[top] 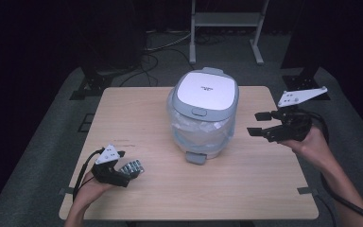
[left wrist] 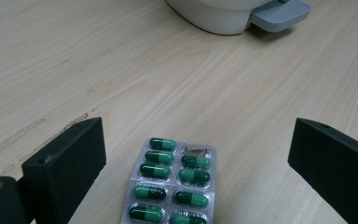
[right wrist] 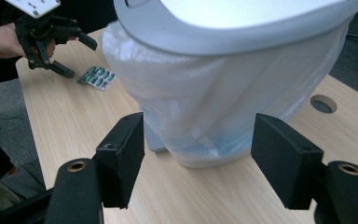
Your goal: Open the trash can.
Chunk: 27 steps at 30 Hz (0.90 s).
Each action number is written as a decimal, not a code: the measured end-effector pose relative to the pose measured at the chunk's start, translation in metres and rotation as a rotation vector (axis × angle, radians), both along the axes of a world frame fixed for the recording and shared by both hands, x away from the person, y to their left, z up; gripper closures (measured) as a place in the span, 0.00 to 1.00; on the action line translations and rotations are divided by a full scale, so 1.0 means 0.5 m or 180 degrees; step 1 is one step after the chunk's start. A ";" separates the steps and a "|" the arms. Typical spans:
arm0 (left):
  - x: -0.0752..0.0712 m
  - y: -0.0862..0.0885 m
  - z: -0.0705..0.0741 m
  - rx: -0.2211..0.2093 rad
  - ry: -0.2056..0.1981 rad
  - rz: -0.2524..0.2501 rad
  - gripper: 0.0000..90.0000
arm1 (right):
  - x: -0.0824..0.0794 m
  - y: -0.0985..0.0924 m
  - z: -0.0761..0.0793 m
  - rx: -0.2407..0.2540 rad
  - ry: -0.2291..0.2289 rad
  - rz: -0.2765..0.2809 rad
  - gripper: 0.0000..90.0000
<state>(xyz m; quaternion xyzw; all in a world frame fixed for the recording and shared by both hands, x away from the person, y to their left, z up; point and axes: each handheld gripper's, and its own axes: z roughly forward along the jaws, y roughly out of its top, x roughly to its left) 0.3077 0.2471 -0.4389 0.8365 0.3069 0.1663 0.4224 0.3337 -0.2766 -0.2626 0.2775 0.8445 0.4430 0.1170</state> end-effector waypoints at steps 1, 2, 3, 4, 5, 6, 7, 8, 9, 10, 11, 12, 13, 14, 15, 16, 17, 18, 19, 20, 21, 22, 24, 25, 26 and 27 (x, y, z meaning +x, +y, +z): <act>0.000 0.000 0.000 0.0004 0.0001 0.0002 0.03 | 0.001 0.003 0.005 -0.0011 -0.0001 0.0002 0.39; 0.000 0.001 0.000 0.0011 0.0001 0.0004 0.03 | 0.004 0.009 0.015 -0.0029 -0.0014 0.0009 0.39; 0.000 0.001 0.000 0.0006 -0.0003 0.0010 0.03 | 0.004 0.009 0.015 -0.0029 -0.0014 0.0009 0.40; 0.000 0.001 0.000 -0.0013 -0.0006 0.0019 0.03 | 0.005 0.012 0.020 -0.0034 -0.0018 0.0021 0.41; 0.000 0.002 0.001 -0.0005 -0.0015 0.0016 0.03 | 0.007 0.015 0.024 -0.0030 -0.0021 0.0041 0.41; -0.001 0.002 0.002 -0.0012 -0.0017 0.0023 0.03 | 0.009 0.018 0.029 -0.0039 -0.0021 0.0052 0.42; -0.001 0.003 0.003 -0.0016 -0.0016 0.0024 0.03 | 0.010 0.022 0.033 -0.0035 -0.0022 0.0063 0.43; -0.001 0.003 0.003 -0.0013 -0.0017 0.0024 0.03 | 0.011 0.024 0.036 -0.0034 -0.0026 0.0077 0.43; -0.001 0.004 0.003 0.0000 -0.0012 0.0024 0.03 | 0.013 0.028 0.041 -0.0026 -0.0027 0.0090 0.43; -0.001 0.004 0.002 0.0003 -0.0016 0.0029 0.03 | 0.015 0.032 0.045 -0.0025 -0.0034 0.0101 0.44; 0.000 0.005 0.002 0.0010 -0.0015 0.0026 0.03 | 0.017 0.037 0.050 -0.0030 -0.0033 0.0113 0.44; 0.000 0.005 0.002 0.0021 -0.0013 0.0022 0.03 | 0.019 0.041 0.053 -0.0030 -0.0038 0.0131 0.45; 0.000 0.005 0.001 0.0021 -0.0011 0.0023 0.03 | 0.020 0.044 0.056 -0.0028 -0.0036 0.0137 0.45; 0.000 0.005 0.001 0.0033 -0.0005 0.0018 0.03 | 0.022 0.048 0.059 -0.0027 -0.0044 0.0148 0.46; 0.000 0.005 0.001 0.0035 -0.0006 0.0016 0.03 | 0.024 0.053 0.062 -0.0025 -0.0044 0.0155 0.46; 0.000 0.005 0.002 0.0030 0.0004 0.0020 0.03 | 0.026 0.056 0.064 -0.0023 -0.0049 0.0167 0.47; 0.000 0.005 0.002 0.0005 0.0014 0.0018 0.03 | 0.028 0.060 0.067 -0.0019 -0.0044 0.0179 0.47; -0.001 0.005 0.003 -0.0010 0.0016 0.0009 0.03 | 0.030 0.063 0.069 -0.0012 -0.0037 0.0189 0.47; -0.001 0.004 0.004 -0.0014 0.0010 0.0005 0.03 | 0.032 0.067 0.072 -0.0013 -0.0042 0.0199 0.48; -0.001 0.003 0.005 -0.0012 0.0007 0.0006 0.03 | 0.034 0.071 0.075 -0.0013 -0.0037 0.0210 0.49; -0.001 0.003 0.006 -0.0013 0.0000 0.0001 0.03 | 0.037 0.076 0.077 -0.0018 -0.0050 0.0225 0.49; -0.001 0.003 0.007 -0.0013 -0.0001 -0.0002 0.03 | 0.039 0.081 0.080 -0.0049 -0.0072 0.0234 0.50; -0.002 0.003 0.006 -0.0003 -0.0002 -0.0001 0.03 | 0.044 0.094 0.087 -0.0065 -0.0072 0.0264 0.53; -0.002 0.004 0.006 -0.0008 0.0001 0.0007 0.03 | 0.044 0.094 0.087 -0.0065 -0.0072 0.0264 0.53; -0.002 0.004 0.005 -0.0017 0.0005 0.0018 0.03 | 0.046 0.098 0.089 -0.0074 -0.0078 0.0276 0.53; -0.002 0.005 0.005 -0.0016 0.0005 0.0020 0.03 | 0.048 0.104 0.091 -0.0086 -0.0078 0.0291 0.54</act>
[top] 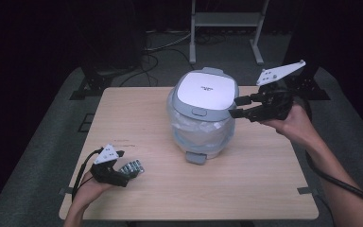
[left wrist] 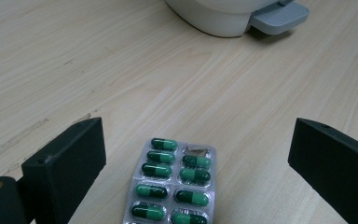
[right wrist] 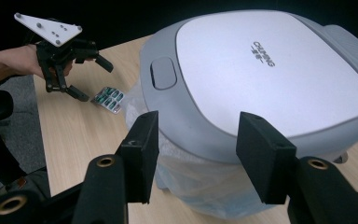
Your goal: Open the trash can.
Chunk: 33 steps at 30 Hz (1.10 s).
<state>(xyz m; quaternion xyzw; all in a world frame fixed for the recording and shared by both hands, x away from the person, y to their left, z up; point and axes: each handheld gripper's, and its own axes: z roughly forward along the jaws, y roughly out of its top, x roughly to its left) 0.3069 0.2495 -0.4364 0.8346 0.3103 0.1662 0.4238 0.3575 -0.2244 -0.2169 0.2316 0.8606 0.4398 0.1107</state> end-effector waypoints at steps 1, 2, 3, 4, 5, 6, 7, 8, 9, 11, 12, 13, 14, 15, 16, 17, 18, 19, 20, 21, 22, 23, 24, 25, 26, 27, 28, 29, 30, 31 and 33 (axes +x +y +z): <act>0.000 0.001 0.000 0.0000 0.0003 0.0003 0.03 | 0.001 0.004 0.001 -0.0007 -0.0006 0.0013 0.55; 0.000 0.001 0.000 0.0003 0.0005 0.0003 0.03 | 0.004 0.009 0.004 -0.0020 -0.0013 0.0030 0.56; 0.000 0.001 0.000 0.0005 0.0005 0.0001 0.03 | 0.005 0.012 0.005 -0.0016 -0.0010 0.0046 0.57; 0.000 0.002 0.000 0.0016 0.0008 0.0000 0.03 | 0.007 0.016 0.007 -0.0016 -0.0014 0.0064 0.58; 0.000 0.002 0.000 0.0018 0.0010 -0.0003 0.03 | 0.008 0.021 0.009 -0.0018 -0.0007 0.0075 0.58; 0.000 0.002 -0.001 0.0018 0.0017 -0.0003 0.03 | 0.010 0.024 0.009 -0.0018 -0.0013 0.0079 0.58; 0.000 0.002 -0.002 0.0016 0.0017 -0.0005 0.03 | 0.011 0.028 0.011 -0.0018 -0.0010 0.0076 0.59; 0.000 0.002 -0.002 0.0024 0.0020 -0.0004 0.03 | 0.013 0.032 0.012 -0.0020 -0.0012 0.0070 0.61; 0.000 0.003 -0.003 0.0026 0.0021 -0.0002 0.03 | 0.014 0.036 0.014 -0.0026 -0.0020 0.0071 0.61; 0.000 0.003 -0.003 0.0022 0.0020 0.0002 0.03 | 0.018 0.044 0.017 -0.0025 -0.0025 0.0096 0.63; 0.000 0.003 -0.002 0.0018 0.0020 0.0005 0.03 | 0.019 0.047 0.018 -0.0026 -0.0025 0.0104 0.64; 0.000 0.003 -0.002 0.0014 0.0018 0.0005 0.03 | 0.021 0.050 0.019 -0.0030 -0.0024 0.0118 0.64; -0.001 0.004 -0.002 0.0008 0.0017 0.0003 0.03 | 0.022 0.054 0.021 -0.0033 -0.0034 0.0128 0.65; -0.001 0.004 -0.002 0.0004 0.0016 0.0003 0.03 | 0.023 0.058 0.022 -0.0038 -0.0028 0.0131 0.66; -0.001 0.004 -0.002 0.0008 0.0017 0.0005 0.03 | 0.026 0.063 0.023 -0.0044 -0.0029 0.0151 0.68; -0.001 0.004 -0.002 0.0012 0.0018 0.0004 0.03 | 0.029 0.070 0.023 -0.0053 -0.0027 0.0158 0.69; 0.000 0.004 -0.002 0.0015 0.0020 0.0004 0.03 | 0.029 0.070 0.023 -0.0053 -0.0027 0.0158 0.69; 0.000 0.004 -0.003 0.0017 0.0021 0.0003 0.03 | 0.031 0.074 0.023 -0.0061 -0.0026 0.0164 0.70; 0.000 0.004 -0.003 0.0021 0.0021 0.0003 0.03 | 0.033 0.078 0.023 -0.0062 -0.0025 0.0175 0.72; 0.000 0.004 -0.003 0.0026 0.0021 0.0003 0.03 | 0.035 0.081 0.022 -0.0067 -0.0029 0.0191 0.73; 0.000 0.005 -0.004 0.0024 0.0021 0.0000 0.03 | 0.036 0.085 0.021 -0.0072 -0.0022 0.0186 0.74; 0.000 0.005 -0.003 0.0024 0.0020 0.0000 0.03 | 0.038 0.089 0.020 -0.0078 -0.0022 0.0197 0.76; 0.000 0.005 -0.004 0.0027 0.0020 0.0000 0.03 | 0.039 0.092 0.018 -0.0083 -0.0020 0.0208 0.77; 0.000 0.005 -0.004 0.0026 0.0022 0.0000 0.03 | 0.041 0.096 0.016 -0.0093 -0.0026 0.0221 0.78; 0.000 0.005 -0.004 0.0026 0.0025 -0.0002 0.03 | 0.042 0.100 0.015 -0.0102 -0.0021 0.0225 0.79; 0.000 0.005 -0.004 0.0027 0.0021 -0.0003 0.03 | 0.043 0.103 0.013 -0.0113 -0.0009 0.0229 0.80; 0.000 0.005 -0.004 0.0031 0.0020 -0.0005 0.03 | 0.044 0.107 0.011 -0.0123 -0.0004 0.0227 0.80; 0.000 0.005 -0.003 0.0033 0.0018 -0.0006 0.03 | 0.045 0.111 0.009 -0.0134 -0.0012 0.0234 0.81; 0.000 0.005 -0.003 0.0031 0.0017 -0.0005 0.03 | 0.046 0.115 0.008 -0.0149 -0.0009 0.0245 0.82; -0.001 0.006 -0.003 0.0029 0.0016 0.0000 0.03 | 0.048 0.122 0.005 -0.0162 -0.0018 0.0276 0.82; -0.001 0.006 -0.003 0.0030 0.0022 0.0006 0.03 | 0.049 0.127 0.003 -0.0167 -0.0015 0.0284 0.84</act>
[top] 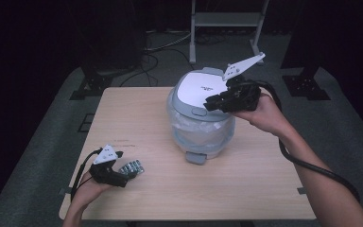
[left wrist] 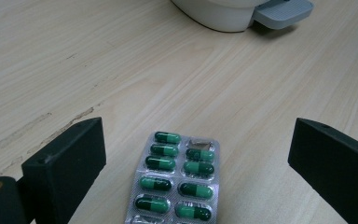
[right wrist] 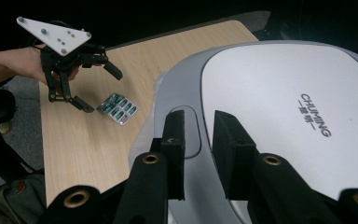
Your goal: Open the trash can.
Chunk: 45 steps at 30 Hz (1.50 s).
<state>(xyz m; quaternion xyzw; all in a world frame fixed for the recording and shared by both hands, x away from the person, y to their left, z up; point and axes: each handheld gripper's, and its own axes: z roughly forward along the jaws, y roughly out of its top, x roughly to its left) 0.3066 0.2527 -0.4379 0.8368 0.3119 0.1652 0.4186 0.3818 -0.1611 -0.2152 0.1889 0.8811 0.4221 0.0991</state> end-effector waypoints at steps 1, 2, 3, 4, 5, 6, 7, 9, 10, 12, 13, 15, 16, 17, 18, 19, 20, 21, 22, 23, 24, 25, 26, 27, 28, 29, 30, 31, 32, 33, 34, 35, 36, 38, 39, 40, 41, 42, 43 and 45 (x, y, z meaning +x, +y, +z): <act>0.000 0.000 0.000 -0.0001 0.0000 0.0002 0.03 | 0.001 0.004 -0.002 -0.0007 0.0001 0.0018 0.85; 0.000 0.001 -0.001 -0.0002 0.0000 0.0002 0.03 | 0.002 0.009 -0.003 -0.0015 0.0005 0.0032 0.86; 0.000 0.001 -0.001 0.0000 -0.0001 0.0003 0.03 | 0.002 0.013 -0.005 -0.0034 0.0010 0.0043 0.87; 0.001 0.001 -0.001 -0.0004 -0.0002 0.0003 0.03 | 0.003 0.017 -0.007 -0.0049 0.0005 0.0062 0.88; 0.000 0.001 -0.001 -0.0004 -0.0003 0.0003 0.03 | 0.004 0.021 -0.008 -0.0061 0.0008 0.0071 0.88; 0.000 0.002 -0.001 -0.0008 -0.0003 0.0009 0.03 | 0.005 0.024 -0.010 -0.0067 0.0016 0.0075 0.90; 0.000 0.002 -0.001 -0.0010 -0.0003 0.0011 0.03 | 0.005 0.027 -0.011 -0.0074 0.0015 0.0087 0.90; 0.001 0.002 -0.001 -0.0011 -0.0002 0.0011 0.03 | 0.008 0.032 -0.013 -0.0084 0.0007 0.0104 0.90; 0.001 0.003 -0.001 -0.0013 0.0001 0.0012 0.03 | 0.008 0.033 -0.014 -0.0085 0.0012 0.0107 0.90; 0.001 0.002 -0.001 -0.0005 0.0000 0.0012 0.03 | 0.009 0.037 -0.016 -0.0100 0.0014 0.0112 0.91; 0.001 0.002 -0.001 -0.0003 -0.0003 0.0011 0.03 | 0.010 0.040 -0.017 -0.0112 0.0016 0.0111 0.91; 0.000 0.002 0.000 -0.0010 -0.0005 0.0012 0.03 | 0.010 0.043 -0.018 -0.0119 0.0009 0.0116 0.91; 0.000 0.003 0.000 -0.0013 -0.0005 0.0013 0.03 | 0.011 0.044 -0.018 -0.0126 0.0003 0.0125 0.91; 0.000 0.003 0.000 -0.0013 -0.0007 0.0013 0.03 | 0.011 0.045 -0.019 -0.0128 0.0007 0.0124 0.91; 0.000 0.003 0.001 -0.0011 -0.0008 0.0012 0.03 | 0.011 0.048 -0.020 -0.0142 0.0005 0.0121 0.91; 0.000 0.003 0.000 -0.0012 -0.0007 0.0013 0.03 | 0.011 0.048 -0.020 -0.0142 0.0005 0.0121 0.91; 0.000 0.003 0.000 -0.0011 -0.0006 0.0014 0.03 | 0.012 0.049 -0.021 -0.0143 0.0005 0.0124 0.91; 0.000 0.003 0.000 -0.0009 -0.0005 0.0014 0.03 | 0.012 0.050 -0.022 -0.0144 0.0010 0.0118 0.91; 0.001 0.003 0.000 -0.0008 -0.0008 0.0014 0.03 | 0.013 0.051 -0.023 -0.0152 0.0007 0.0114 0.91; 0.001 0.003 0.000 -0.0008 -0.0008 0.0013 0.03 | 0.013 0.052 -0.024 -0.0158 0.0008 0.0112 0.91; 0.001 0.003 0.000 -0.0009 -0.0007 0.0013 0.03 | 0.014 0.053 -0.024 -0.0161 0.0009 0.0114 0.91; 0.001 0.003 0.000 -0.0010 -0.0006 0.0014 0.03 | 0.014 0.053 -0.025 -0.0167 0.0007 0.0113 0.92; 0.001 0.004 0.000 -0.0010 -0.0006 0.0014 0.03 | 0.014 0.054 -0.027 -0.0175 0.0008 0.0114 0.92; 0.001 0.004 0.000 -0.0010 -0.0006 0.0013 0.03 | 0.015 0.055 -0.027 -0.0162 0.0011 0.0116 0.92; 0.001 0.004 0.000 -0.0008 -0.0004 0.0013 0.03 | 0.015 0.055 -0.028 -0.0155 0.0016 0.0115 0.92; 0.001 0.004 -0.001 -0.0010 -0.0001 0.0014 0.03 | 0.015 0.055 -0.028 -0.0142 0.0025 0.0109 0.92; 0.000 0.004 -0.001 -0.0010 0.0000 0.0013 0.03 | 0.014 0.055 -0.029 -0.0135 0.0024 0.0102 0.92; 0.000 0.004 -0.001 -0.0003 -0.0004 0.0011 0.03 | 0.014 0.055 -0.030 -0.0133 0.0004 0.0106 0.92; 0.000 0.004 0.000 -0.0003 -0.0006 0.0011 0.03 | 0.014 0.055 -0.030 -0.0132 -0.0001 0.0099 0.93; 0.000 0.004 0.000 -0.0003 -0.0004 0.0010 0.03 | 0.013 0.055 -0.030 -0.0139 -0.0012 0.0092 0.94; 0.000 0.003 0.000 -0.0009 -0.0005 0.0008 0.03 | 0.013 0.055 -0.031 -0.0136 -0.0028 0.0086 0.95; 0.000 0.003 0.000 -0.0010 -0.0006 0.0010 0.03 | 0.013 0.055 -0.031 -0.0131 -0.0038 0.0076 0.96; 0.000 0.002 0.000 -0.0006 -0.0007 0.0003 0.03 | 0.013 0.054 -0.032 -0.0124 -0.0031 0.0074 0.96; 0.000 0.002 0.000 -0.0002 -0.0005 -0.0001 0.03 | 0.013 0.054 -0.032 -0.0121 -0.0038 0.0075 0.96; 0.000 0.002 -0.001 -0.0004 -0.0002 -0.0003 0.03 | 0.013 0.054 -0.033 -0.0117 -0.0034 0.0073 0.96; 0.000 0.002 -0.001 -0.0002 -0.0001 -0.0002 0.03 | 0.013 0.054 -0.033 -0.0118 -0.0042 0.0072 0.97; 0.000 0.002 -0.001 0.0001 0.0002 -0.0001 0.03 | 0.012 0.054 -0.033 -0.0127 -0.0057 0.0066 0.97; 0.000 0.001 0.000 0.0001 0.0002 -0.0004 0.03 | 0.012 0.055 -0.033 -0.0135 -0.0067 0.0066 0.97; -0.001 0.001 0.000 0.0002 0.0002 -0.0007 0.03 | 0.011 0.055 -0.033 -0.0135 -0.0073 0.0064 0.98; -0.001 0.001 0.000 0.0005 0.0002 -0.0009 0.03 | 0.010 0.055 -0.034 -0.0134 -0.0085 0.0056 0.98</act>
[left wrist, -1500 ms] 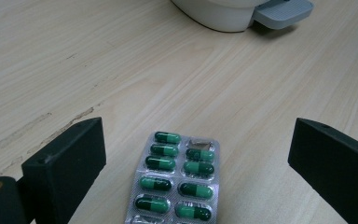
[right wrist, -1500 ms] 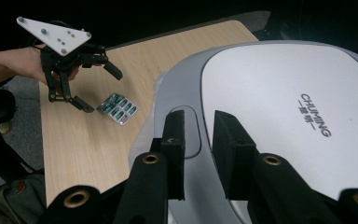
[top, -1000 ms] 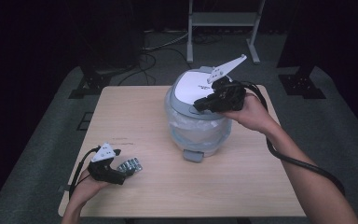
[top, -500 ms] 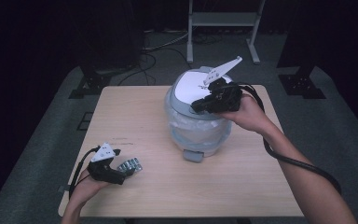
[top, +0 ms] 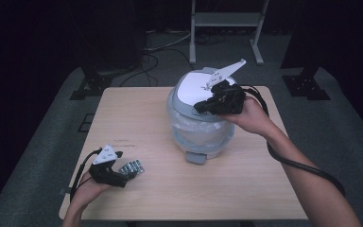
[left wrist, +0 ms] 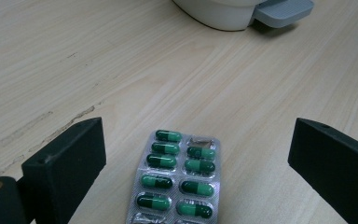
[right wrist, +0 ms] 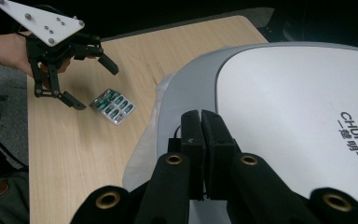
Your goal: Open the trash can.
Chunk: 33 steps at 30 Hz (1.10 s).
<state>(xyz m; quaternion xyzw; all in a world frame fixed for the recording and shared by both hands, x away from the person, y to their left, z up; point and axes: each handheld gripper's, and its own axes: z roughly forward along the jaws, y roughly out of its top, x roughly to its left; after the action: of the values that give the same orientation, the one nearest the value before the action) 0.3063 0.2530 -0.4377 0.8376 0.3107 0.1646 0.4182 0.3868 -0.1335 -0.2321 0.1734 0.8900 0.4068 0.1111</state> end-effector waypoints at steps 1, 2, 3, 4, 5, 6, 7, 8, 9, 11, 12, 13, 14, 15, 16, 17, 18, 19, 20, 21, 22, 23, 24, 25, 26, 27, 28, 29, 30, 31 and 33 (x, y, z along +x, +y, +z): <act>0.000 0.000 0.000 0.0001 0.0000 -0.0001 0.03 | -0.001 0.000 -0.001 0.0012 0.0012 -0.0004 0.98; 0.000 0.000 0.000 0.0003 0.0001 -0.0003 0.03 | -0.001 -0.001 -0.001 0.0011 -0.0001 0.0002 0.98; 0.000 -0.001 0.000 0.0005 0.0004 -0.0003 0.03 | -0.001 0.000 -0.002 0.0008 -0.0001 0.0004 0.98; 0.000 0.000 -0.001 0.0009 0.0004 -0.0002 0.03 | -0.002 0.000 -0.002 0.0011 -0.0004 0.0016 0.98; 0.000 0.000 -0.001 0.0007 0.0006 0.0000 0.03 | -0.002 0.000 -0.003 0.0013 0.0005 0.0031 0.99; 0.000 0.000 -0.001 0.0003 0.0008 0.0000 0.03 | -0.003 0.000 -0.003 0.0008 -0.0005 0.0038 0.99; 0.000 0.001 -0.001 0.0003 0.0010 0.0000 0.03 | -0.003 0.001 -0.004 0.0009 0.0005 0.0052 0.99; 0.000 0.001 -0.001 0.0002 0.0013 0.0005 0.03 | -0.004 0.002 -0.005 0.0019 0.0008 0.0067 0.99; 0.000 0.001 -0.001 0.0002 0.0013 0.0005 0.03 | -0.005 0.003 -0.006 0.0010 0.0014 0.0075 0.99; 0.000 0.001 -0.001 0.0001 0.0011 -0.0002 0.03 | -0.006 0.006 -0.007 0.0013 0.0032 0.0084 0.98; 0.000 0.001 -0.001 0.0002 0.0012 -0.0002 0.03 | -0.006 0.006 -0.005 0.0034 0.0032 0.0079 0.95; 0.000 0.001 -0.002 0.0000 0.0014 -0.0002 0.03 | -0.006 0.006 -0.005 0.0037 0.0033 0.0081 0.93; 0.000 0.001 -0.002 0.0002 0.0013 -0.0004 0.03 | -0.006 0.006 -0.004 0.0035 0.0027 0.0074 0.90; 0.000 0.002 -0.003 0.0001 0.0017 -0.0001 0.03 | -0.008 0.005 -0.003 0.0045 0.0016 0.0066 0.89; 0.001 0.002 -0.003 0.0003 0.0018 0.0000 0.03 | -0.009 0.003 -0.003 0.0063 0.0015 0.0074 0.88; 0.001 0.003 -0.003 0.0005 0.0019 0.0003 0.03 | -0.010 0.001 -0.003 0.0079 0.0021 0.0073 0.87; 0.001 0.003 -0.004 0.0006 0.0022 0.0003 0.03 | -0.012 -0.002 -0.003 0.0105 0.0034 0.0063 0.85; 0.002 0.003 -0.005 0.0008 0.0027 0.0005 0.03 | -0.014 -0.008 -0.003 0.0137 0.0032 0.0060 0.84; 0.002 0.003 -0.005 0.0011 0.0030 0.0008 0.03 | -0.017 -0.012 -0.003 0.0172 0.0045 0.0058 0.82; 0.002 0.003 -0.006 0.0008 0.0034 0.0016 0.03 | -0.018 -0.017 -0.003 0.0183 0.0042 0.0060 0.80; 0.002 0.003 -0.006 0.0014 0.0036 0.0010 0.03 | -0.022 -0.022 -0.004 0.0204 0.0067 0.0062 0.78; 0.002 0.003 -0.007 0.0025 0.0036 0.0004 0.03 | -0.025 -0.026 -0.005 0.0200 0.0069 0.0069 0.77; 0.002 0.002 -0.007 0.0030 0.0036 0.0000 0.03 | -0.030 -0.031 -0.007 0.0200 0.0063 0.0073 0.76; 0.002 0.002 -0.008 0.0026 0.0042 0.0000 0.03 | -0.035 -0.036 -0.008 0.0207 0.0069 0.0070 0.76; 0.002 0.001 -0.009 0.0024 0.0047 0.0004 0.03 | -0.039 -0.042 -0.009 0.0210 0.0068 0.0076 0.75; 0.002 0.000 -0.010 0.0035 0.0052 0.0003 0.03 | -0.044 -0.047 -0.011 0.0212 0.0055 0.0082 0.74; 0.002 -0.001 -0.010 0.0038 0.0055 0.0001 0.03 | -0.050 -0.055 -0.012 0.0224 0.0062 0.0078 0.74; 0.002 -0.002 -0.010 0.0039 0.0055 -0.0006 0.03 | -0.053 -0.060 -0.013 0.0231 0.0061 0.0079 0.73; 0.002 -0.003 -0.011 0.0037 0.0055 -0.0011 0.03 | -0.058 -0.066 -0.014 0.0241 0.0062 0.0065 0.72; 0.003 -0.004 -0.011 0.0031 0.0056 -0.0012 0.03 | -0.063 -0.073 -0.015 0.0252 0.0045 0.0064 0.72; 0.003 -0.005 -0.013 0.0041 0.0058 -0.0009 0.03 | -0.071 -0.086 -0.018 0.0269 0.0049 0.0050 0.70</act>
<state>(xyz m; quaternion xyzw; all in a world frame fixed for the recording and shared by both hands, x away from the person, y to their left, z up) 0.3076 0.2502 -0.4440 0.8422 0.3122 0.1584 0.4101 0.3511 -0.1765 -0.2412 0.1741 0.8742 0.4436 0.0937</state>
